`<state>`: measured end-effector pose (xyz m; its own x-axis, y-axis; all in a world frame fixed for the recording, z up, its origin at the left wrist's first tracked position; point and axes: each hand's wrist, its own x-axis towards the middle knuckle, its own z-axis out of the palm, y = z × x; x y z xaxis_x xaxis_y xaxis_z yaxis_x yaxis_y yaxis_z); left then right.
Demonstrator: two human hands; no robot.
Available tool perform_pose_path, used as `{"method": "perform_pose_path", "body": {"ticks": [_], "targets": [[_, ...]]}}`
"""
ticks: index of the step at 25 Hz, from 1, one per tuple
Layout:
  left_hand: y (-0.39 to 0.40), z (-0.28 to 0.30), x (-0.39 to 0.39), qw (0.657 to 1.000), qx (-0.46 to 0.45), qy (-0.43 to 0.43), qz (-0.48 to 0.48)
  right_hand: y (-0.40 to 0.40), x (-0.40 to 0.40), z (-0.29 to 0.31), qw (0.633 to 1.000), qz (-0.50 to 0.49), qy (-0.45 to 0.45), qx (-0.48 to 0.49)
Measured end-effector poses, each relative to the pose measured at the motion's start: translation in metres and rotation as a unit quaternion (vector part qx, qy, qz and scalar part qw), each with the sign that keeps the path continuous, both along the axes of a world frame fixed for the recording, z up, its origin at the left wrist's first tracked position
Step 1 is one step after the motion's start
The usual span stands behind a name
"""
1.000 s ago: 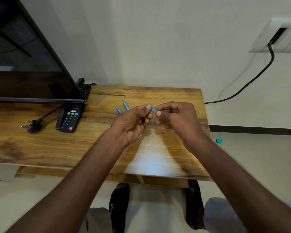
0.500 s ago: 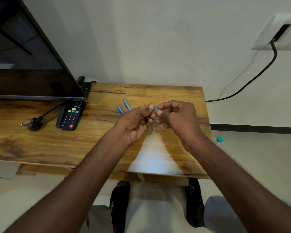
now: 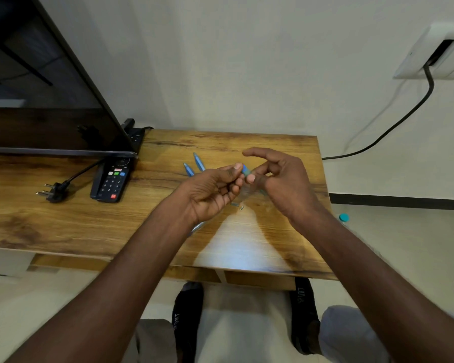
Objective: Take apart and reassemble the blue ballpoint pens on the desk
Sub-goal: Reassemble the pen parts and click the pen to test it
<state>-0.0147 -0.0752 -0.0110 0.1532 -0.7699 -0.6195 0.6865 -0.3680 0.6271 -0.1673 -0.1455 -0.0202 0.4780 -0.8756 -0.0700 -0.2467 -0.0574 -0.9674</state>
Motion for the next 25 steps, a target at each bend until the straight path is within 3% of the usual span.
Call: {"method": "perform_pose_path", "body": {"ticks": [4,11,14,17,25], "targets": [[-0.001,0.000,0.004,0.999,-0.005,0.035,0.030,0.001,0.001,0.003,1.000,0.014,-0.018,0.006],[0.000,0.004,0.000,1.000,-0.001,0.002,0.030,0.000,-0.002,0.005,1.000,-0.015,-0.007,0.027],[-0.001,0.002,-0.001,0.999,0.007,-0.023,0.032,-0.008,-0.008,0.000,0.994,0.000,0.095,-0.045],[-0.003,0.000,-0.003,0.999,0.013,-0.033,0.025,-0.014,-0.014,-0.012,0.963,-0.003,0.235,-0.128],[-0.003,0.001,-0.008,1.000,-0.003,0.009,0.002,-0.015,-0.022,-0.026,0.930,0.024,0.346,-0.125]]}}
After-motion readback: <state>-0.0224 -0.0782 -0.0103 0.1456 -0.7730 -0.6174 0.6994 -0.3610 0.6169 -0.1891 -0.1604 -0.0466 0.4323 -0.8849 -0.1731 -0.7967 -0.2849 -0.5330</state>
